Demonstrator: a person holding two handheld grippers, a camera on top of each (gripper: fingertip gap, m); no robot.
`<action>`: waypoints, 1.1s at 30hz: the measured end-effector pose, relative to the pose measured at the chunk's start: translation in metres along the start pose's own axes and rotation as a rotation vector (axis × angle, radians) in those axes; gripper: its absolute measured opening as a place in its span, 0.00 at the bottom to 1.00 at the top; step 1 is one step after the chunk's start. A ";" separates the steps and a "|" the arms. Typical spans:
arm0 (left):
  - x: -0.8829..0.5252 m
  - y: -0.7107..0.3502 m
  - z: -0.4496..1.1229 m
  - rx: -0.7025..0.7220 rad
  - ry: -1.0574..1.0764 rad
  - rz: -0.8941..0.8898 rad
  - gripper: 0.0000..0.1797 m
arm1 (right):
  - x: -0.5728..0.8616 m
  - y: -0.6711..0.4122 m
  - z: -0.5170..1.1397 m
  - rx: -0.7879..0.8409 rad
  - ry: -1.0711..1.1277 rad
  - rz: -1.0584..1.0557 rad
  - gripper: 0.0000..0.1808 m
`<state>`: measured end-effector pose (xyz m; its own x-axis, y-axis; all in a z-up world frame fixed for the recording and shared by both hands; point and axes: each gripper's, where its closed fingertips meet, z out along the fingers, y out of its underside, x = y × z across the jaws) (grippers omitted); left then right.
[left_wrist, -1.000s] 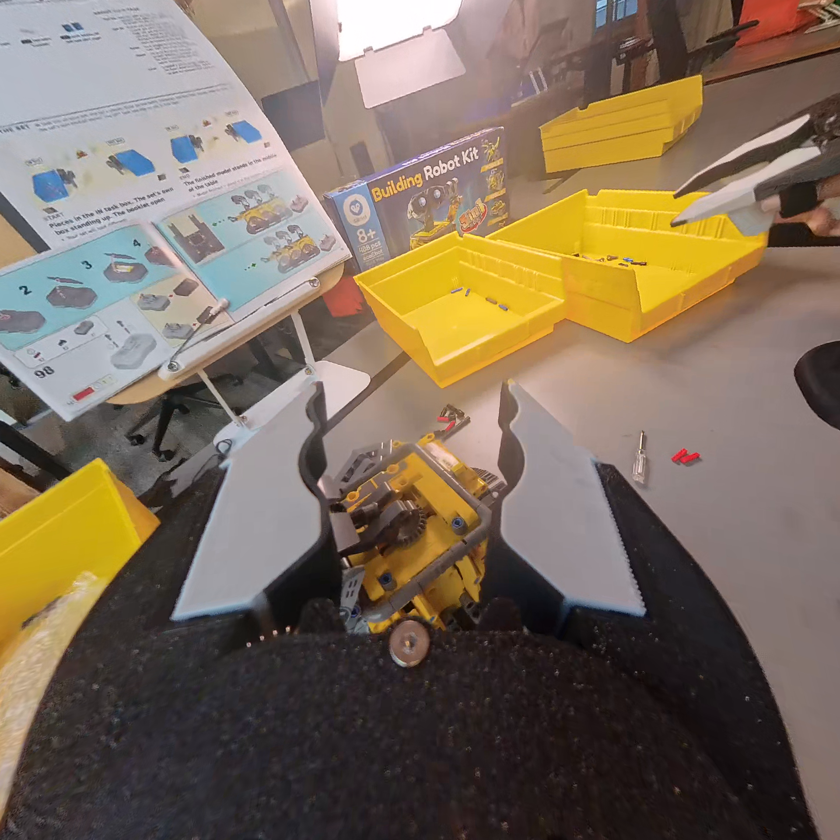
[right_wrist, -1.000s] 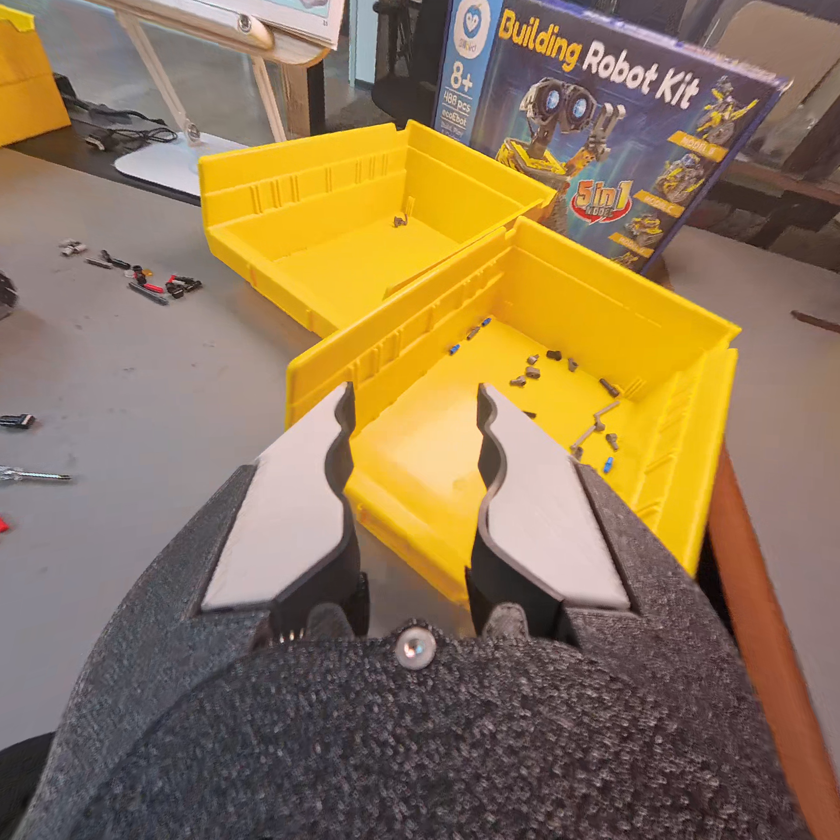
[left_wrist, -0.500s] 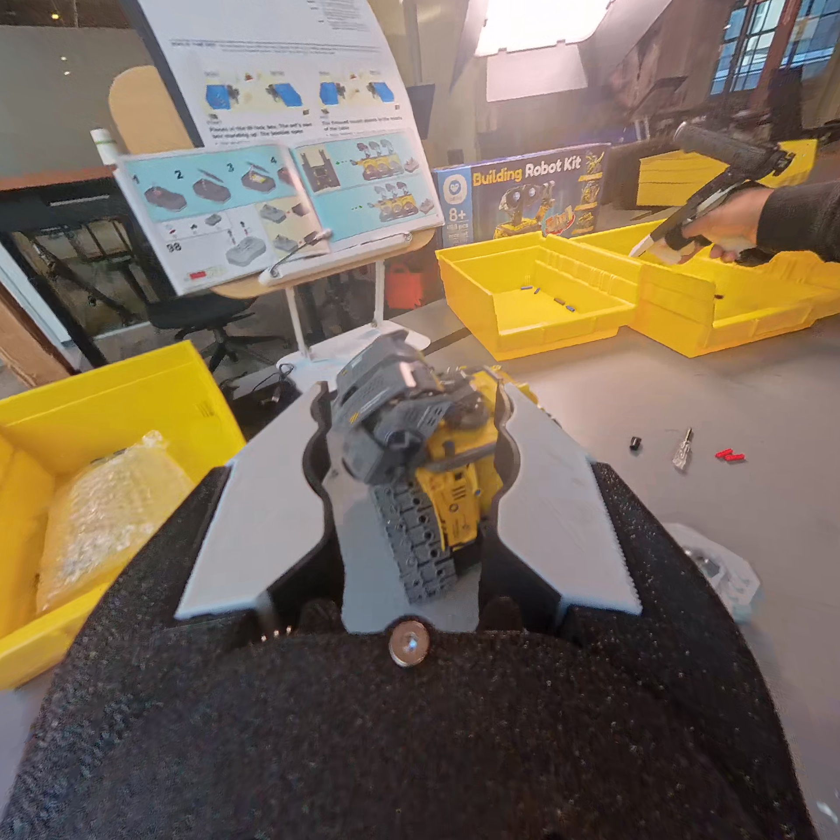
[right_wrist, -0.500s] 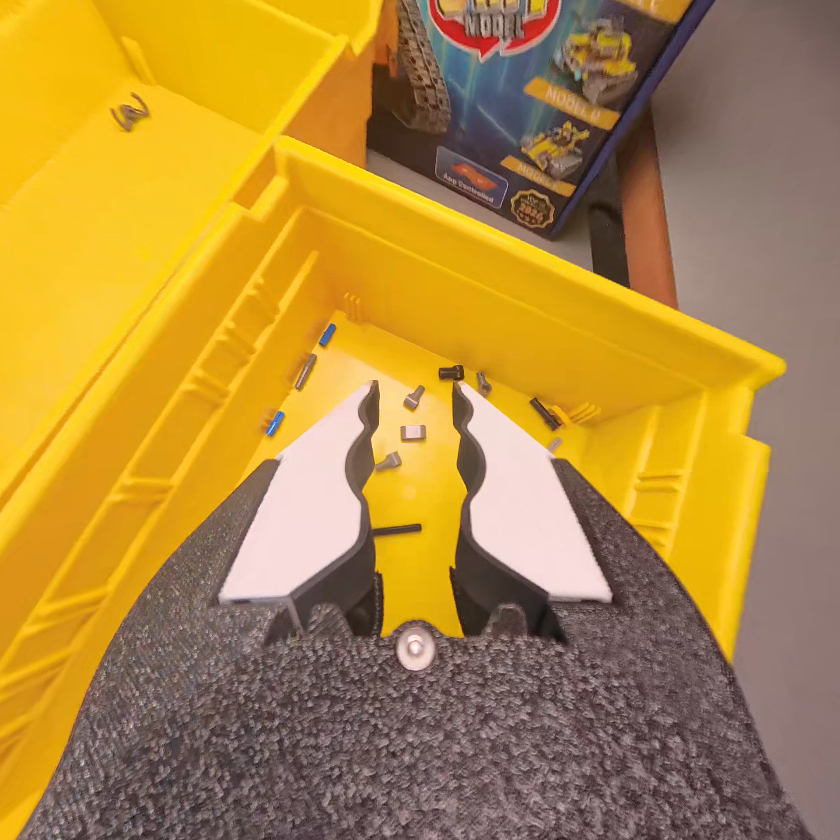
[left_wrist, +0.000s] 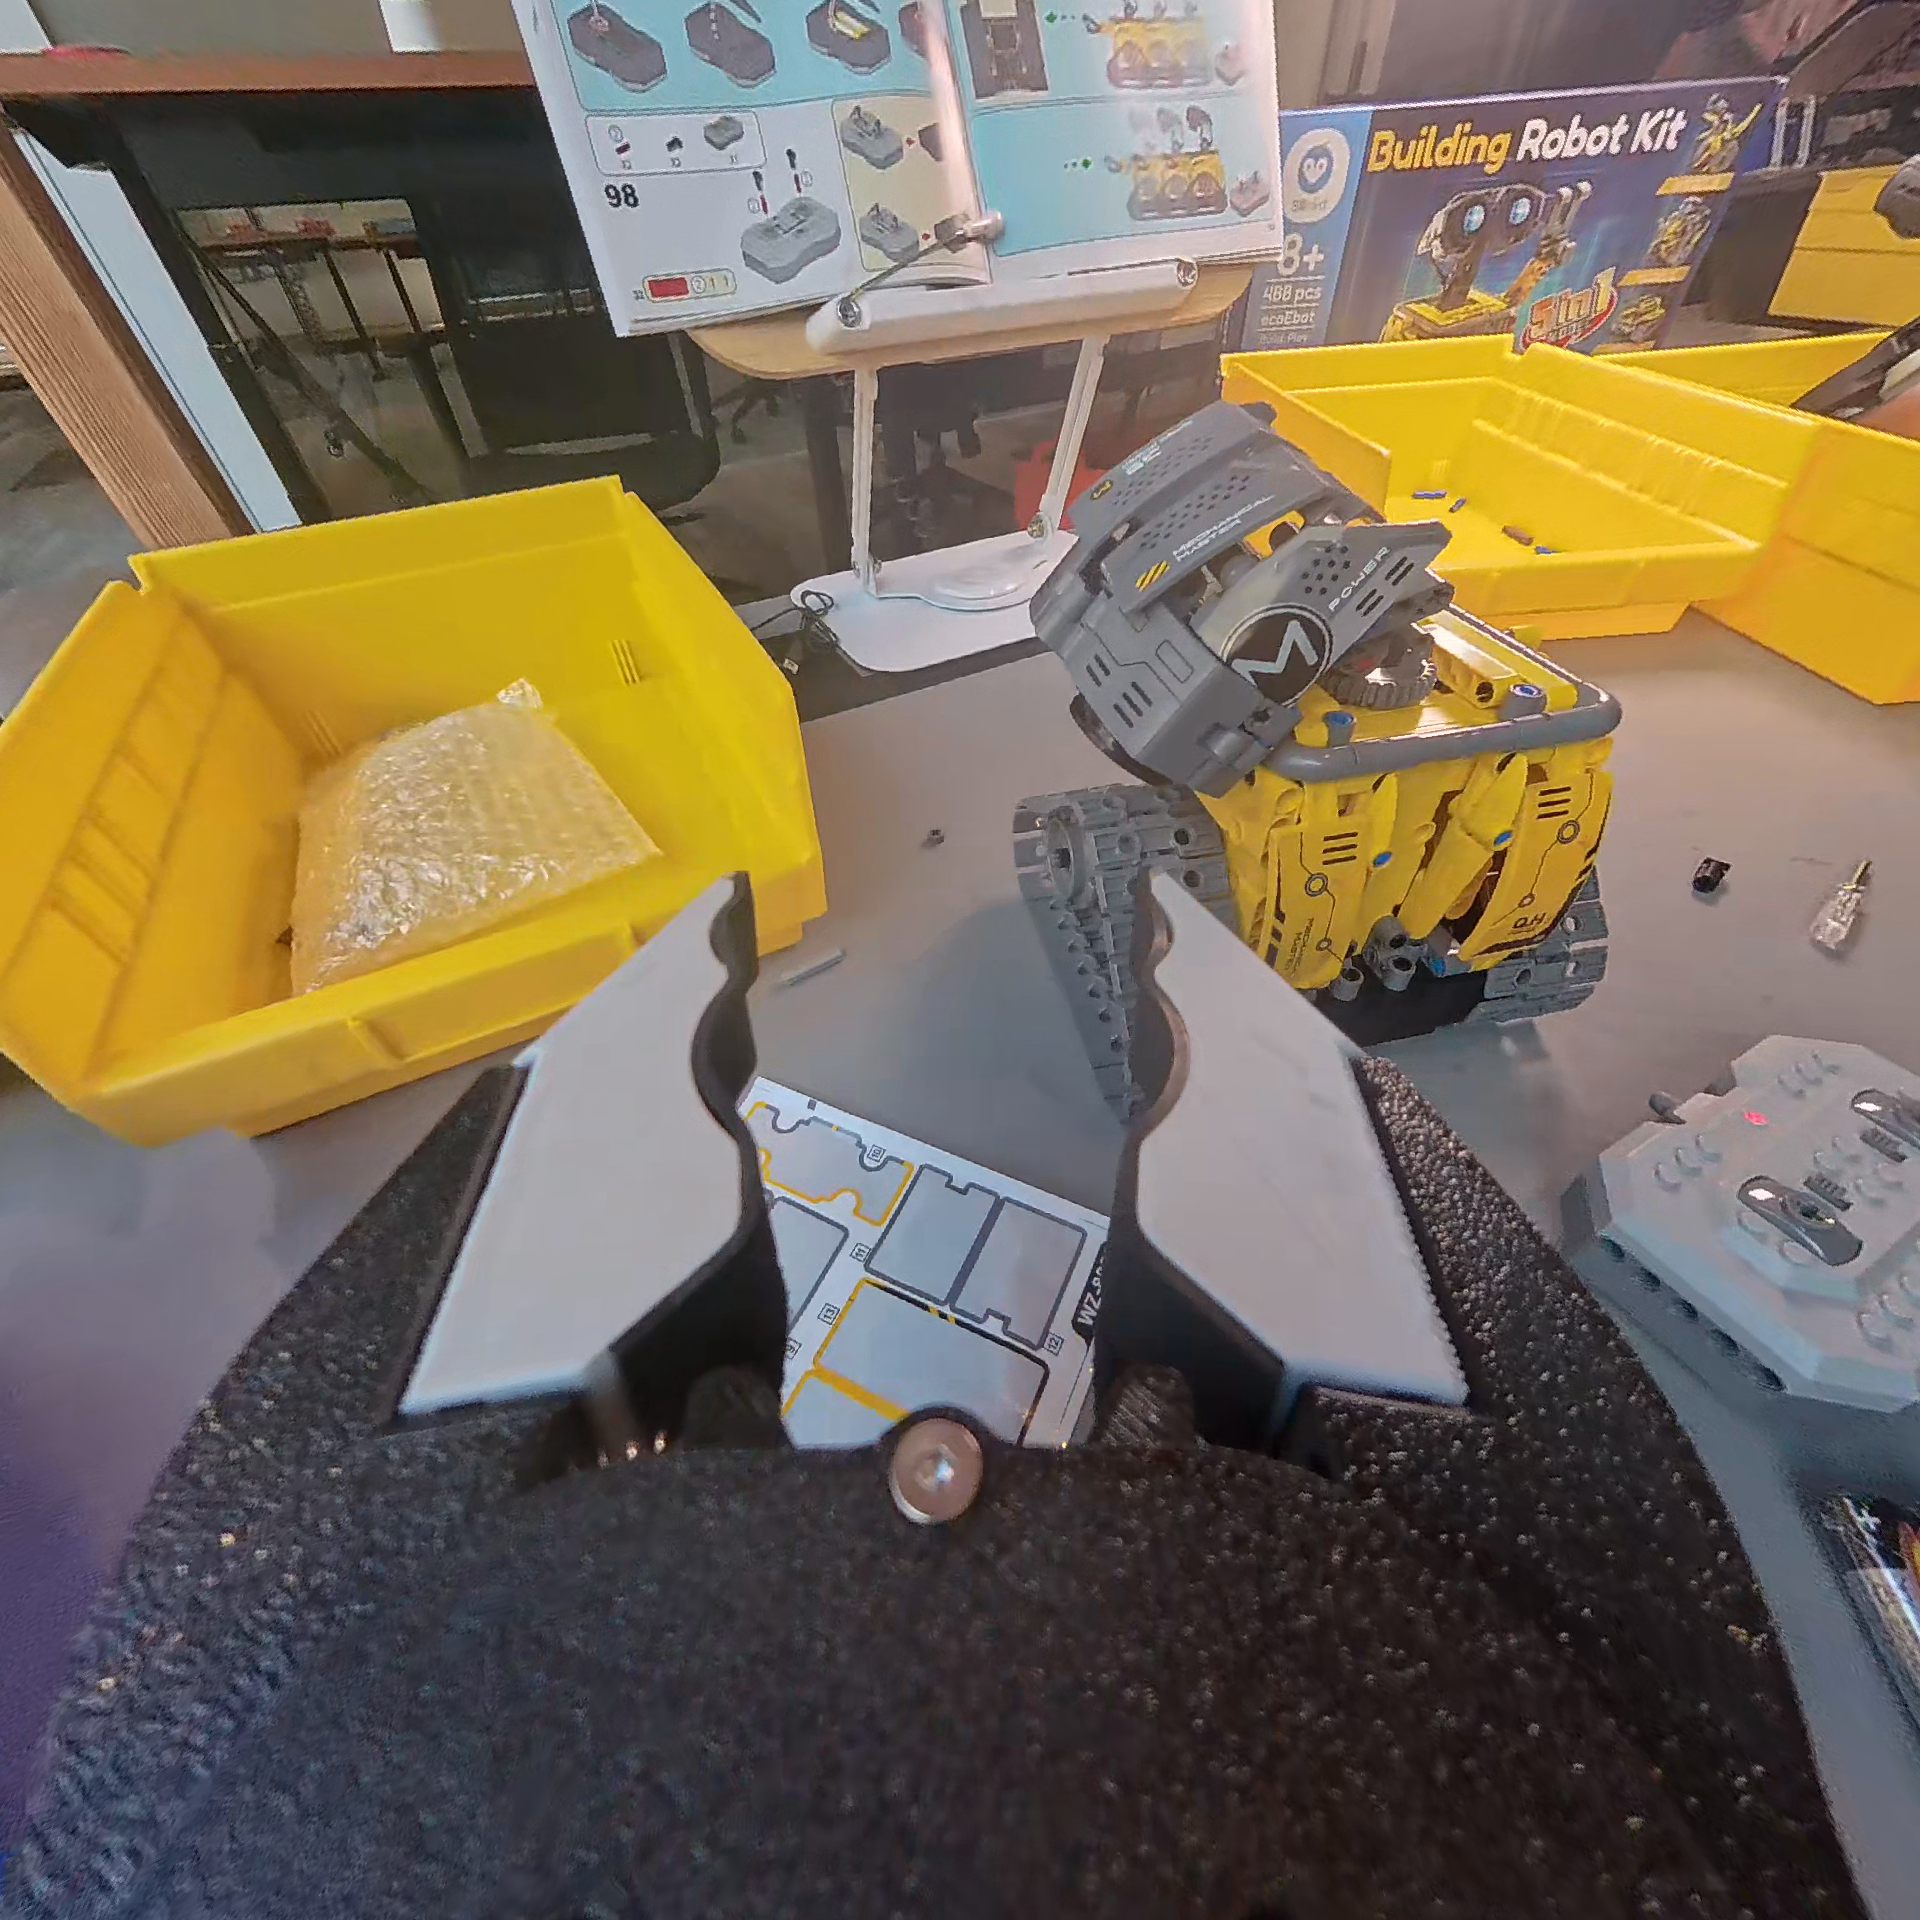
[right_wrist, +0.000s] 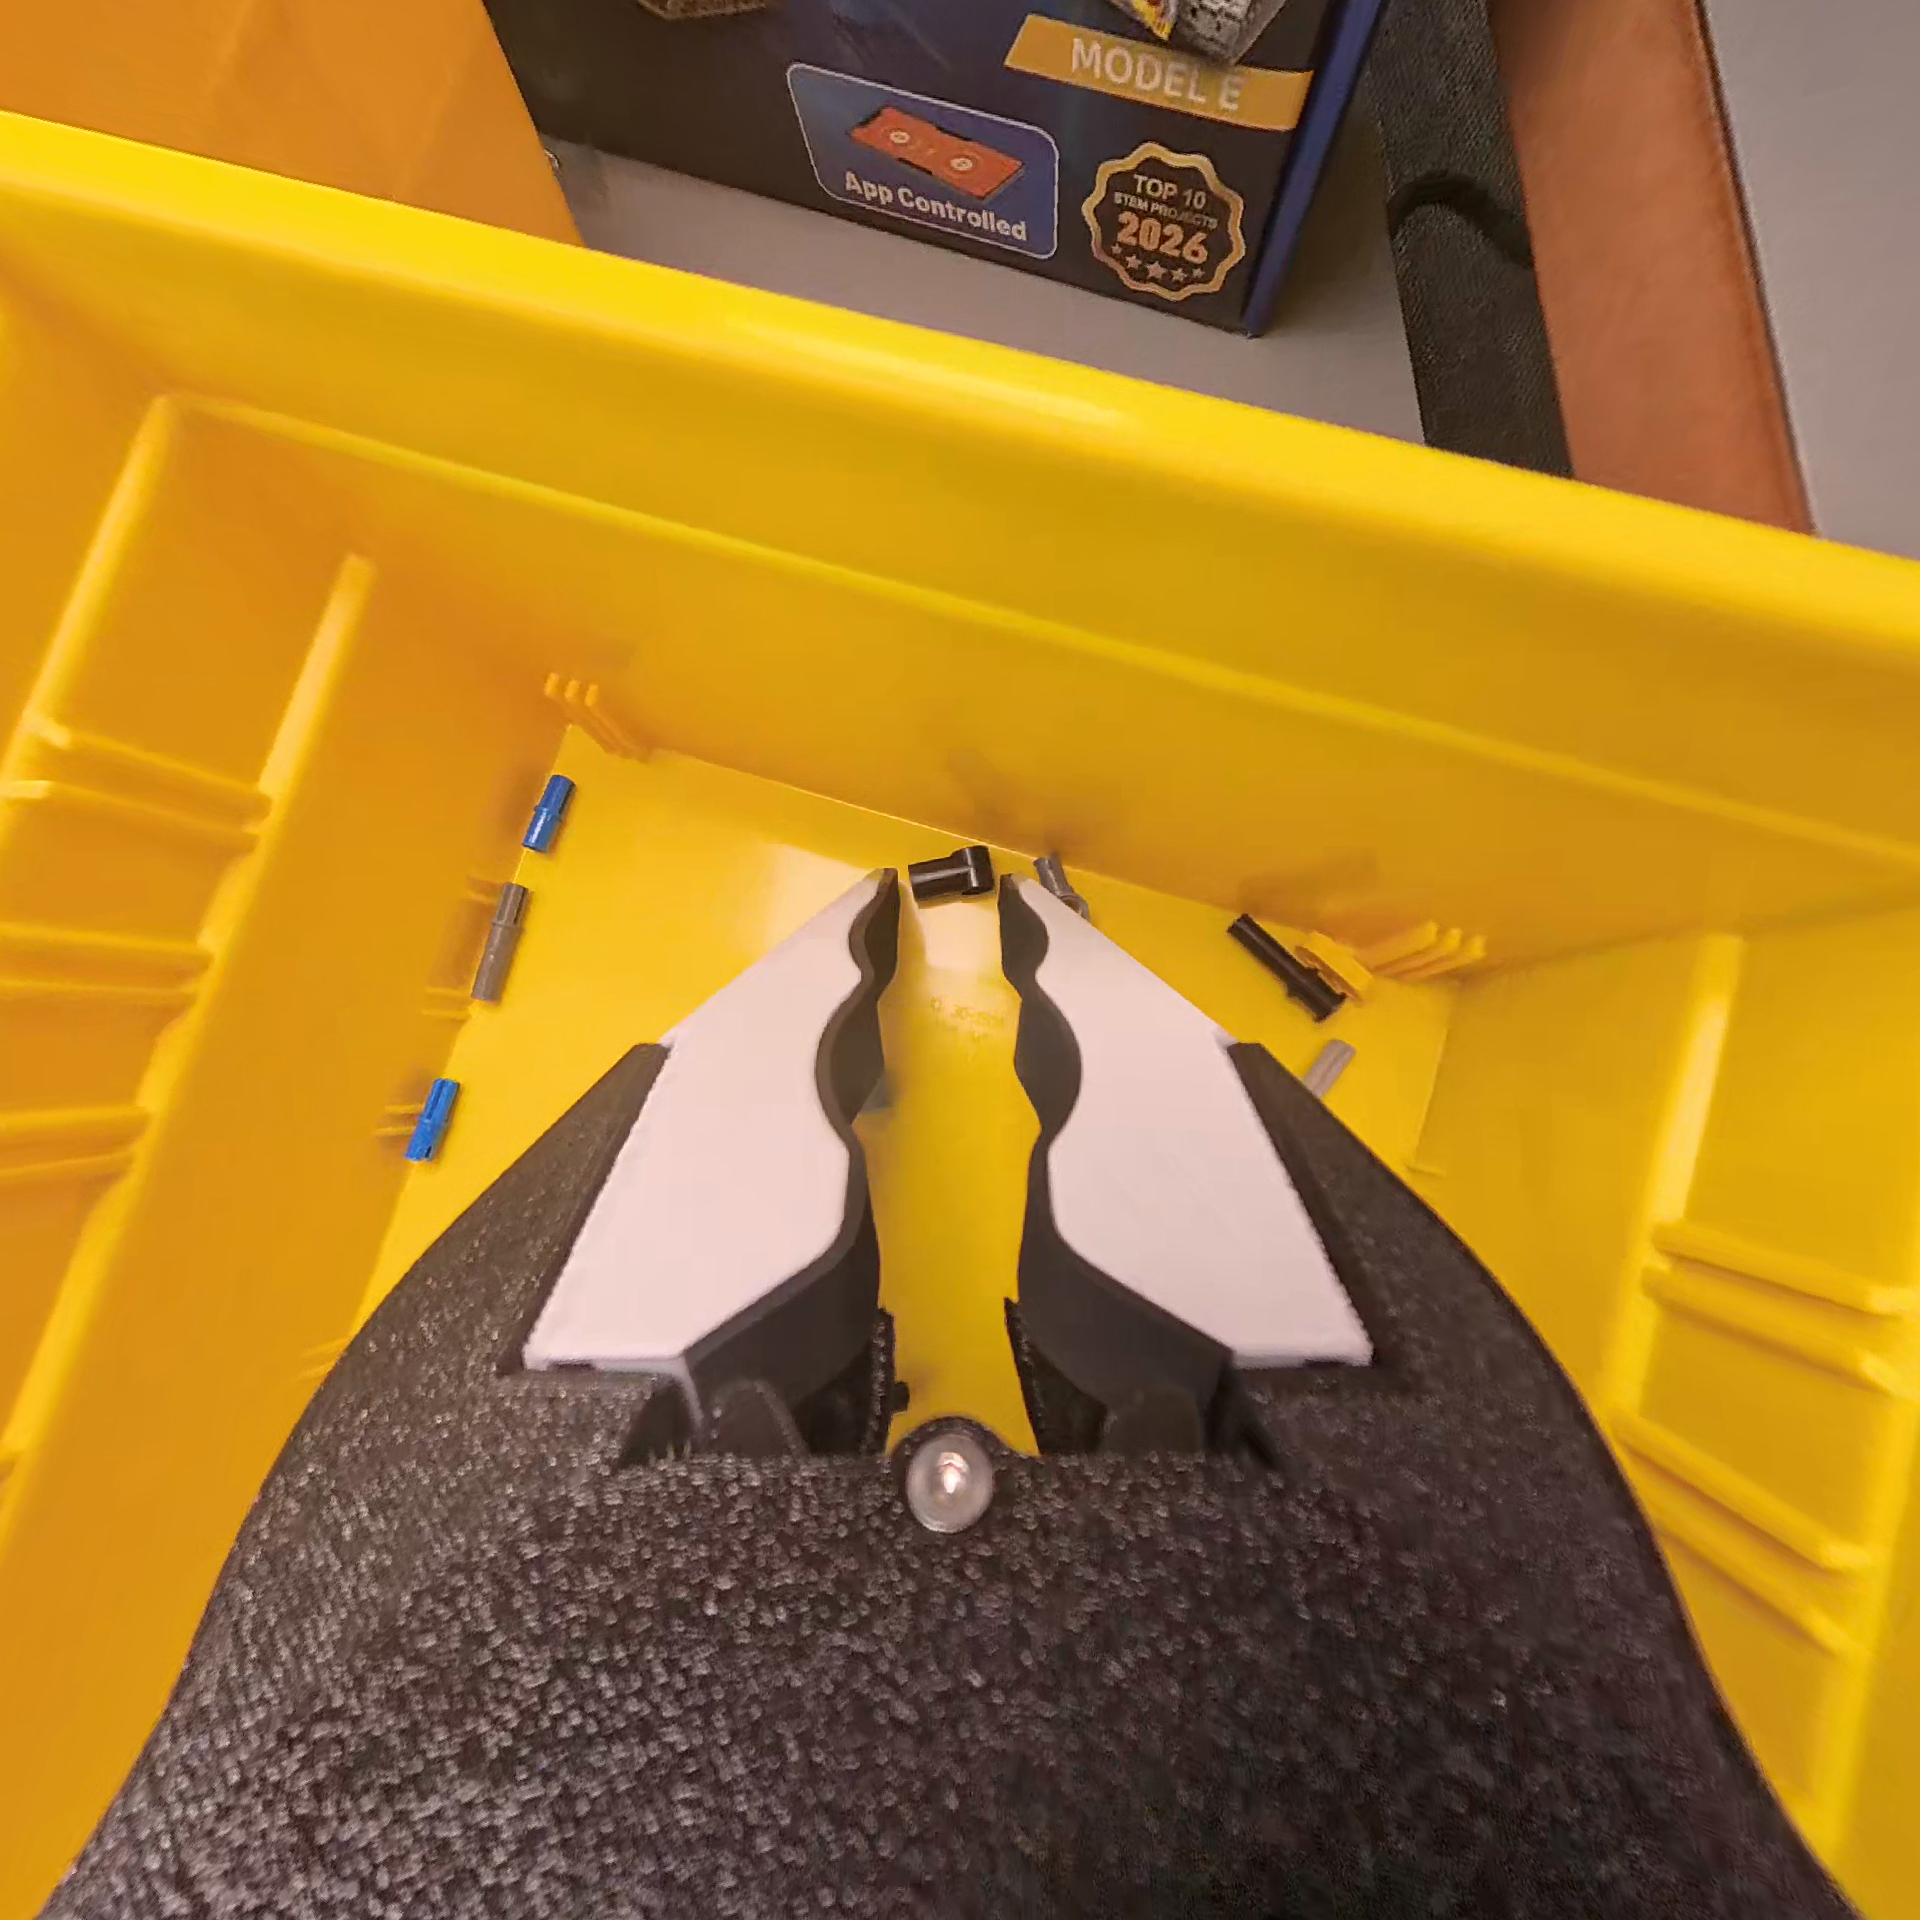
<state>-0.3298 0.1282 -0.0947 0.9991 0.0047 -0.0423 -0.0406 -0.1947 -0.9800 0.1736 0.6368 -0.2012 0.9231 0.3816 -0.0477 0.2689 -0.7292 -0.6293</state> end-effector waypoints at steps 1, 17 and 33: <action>-0.001 0.001 0.001 -0.003 -0.001 0.002 0.40 | 0.001 0.000 0.001 -0.009 0.006 -0.010 0.10; -0.001 0.003 -0.004 -0.002 -0.006 -0.004 0.39 | -0.006 -0.024 -0.022 0.097 0.027 -0.137 0.08; 0.029 0.016 0.006 -0.016 0.115 0.031 0.39 | -0.307 0.178 -0.205 0.255 -0.654 -0.740 0.09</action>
<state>-0.3015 0.1311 -0.1127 0.9923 -0.1140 -0.0490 -0.0721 -0.2090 -0.9752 -0.0058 0.2736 -0.1397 0.1974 0.9789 0.0538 0.5736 -0.0709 -0.8160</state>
